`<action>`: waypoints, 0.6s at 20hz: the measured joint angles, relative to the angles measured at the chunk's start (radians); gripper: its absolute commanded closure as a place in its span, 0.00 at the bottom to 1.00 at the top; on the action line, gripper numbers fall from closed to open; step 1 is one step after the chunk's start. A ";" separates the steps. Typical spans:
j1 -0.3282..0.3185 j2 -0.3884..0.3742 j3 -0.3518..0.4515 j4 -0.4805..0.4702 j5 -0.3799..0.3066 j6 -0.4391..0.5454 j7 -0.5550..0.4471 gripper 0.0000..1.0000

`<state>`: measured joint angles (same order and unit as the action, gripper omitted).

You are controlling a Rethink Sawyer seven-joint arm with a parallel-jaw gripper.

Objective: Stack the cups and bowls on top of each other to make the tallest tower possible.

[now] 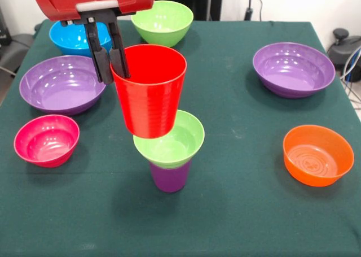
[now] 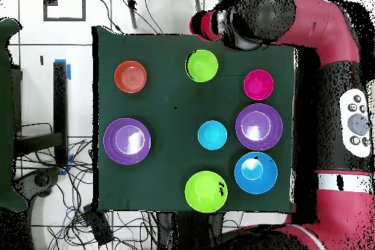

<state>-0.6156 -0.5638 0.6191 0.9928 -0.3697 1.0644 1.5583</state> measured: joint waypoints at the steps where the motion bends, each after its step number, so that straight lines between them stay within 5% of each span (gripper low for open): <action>1: 0.000 0.000 0.000 0.003 0.000 -0.004 0.000 1.00; 12: 0.000 0.001 0.000 0.031 0.000 -0.006 0.000 1.00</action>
<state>-0.6160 -0.5633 0.6195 1.0235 -0.3697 1.0586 1.5583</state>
